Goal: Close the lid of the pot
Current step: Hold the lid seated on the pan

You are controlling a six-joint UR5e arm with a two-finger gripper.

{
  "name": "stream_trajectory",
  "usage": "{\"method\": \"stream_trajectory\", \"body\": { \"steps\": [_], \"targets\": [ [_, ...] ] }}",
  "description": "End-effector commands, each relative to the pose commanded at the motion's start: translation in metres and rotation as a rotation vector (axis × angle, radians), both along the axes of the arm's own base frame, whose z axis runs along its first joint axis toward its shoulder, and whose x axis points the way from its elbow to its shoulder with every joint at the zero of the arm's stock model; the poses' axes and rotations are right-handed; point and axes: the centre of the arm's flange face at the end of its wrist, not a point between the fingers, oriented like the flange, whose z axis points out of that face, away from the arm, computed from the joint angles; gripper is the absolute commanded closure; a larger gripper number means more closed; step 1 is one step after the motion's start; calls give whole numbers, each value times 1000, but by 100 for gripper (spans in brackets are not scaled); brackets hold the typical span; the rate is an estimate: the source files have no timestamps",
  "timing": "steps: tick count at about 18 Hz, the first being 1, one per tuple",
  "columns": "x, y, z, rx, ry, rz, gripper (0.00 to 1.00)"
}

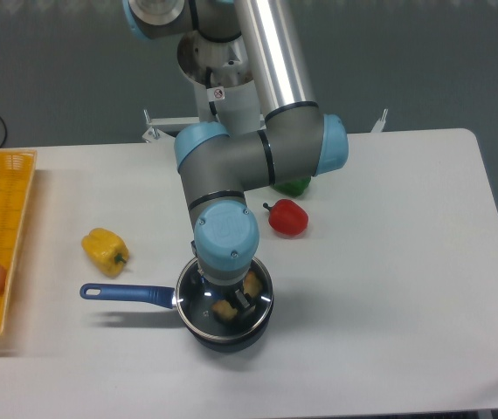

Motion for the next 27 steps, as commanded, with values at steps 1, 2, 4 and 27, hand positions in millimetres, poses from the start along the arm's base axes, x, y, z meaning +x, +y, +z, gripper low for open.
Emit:
{"method": "stream_trajectory", "body": {
  "steps": [1, 2, 4, 27],
  "targets": [
    [0, 0, -1, -2, 0, 0, 38],
    [0, 0, -2, -2, 0, 0, 38],
    [0, 0, -3, -3, -1, 0, 38],
    [-1, 0, -9, -3, 1, 0, 37]
  ]
}}
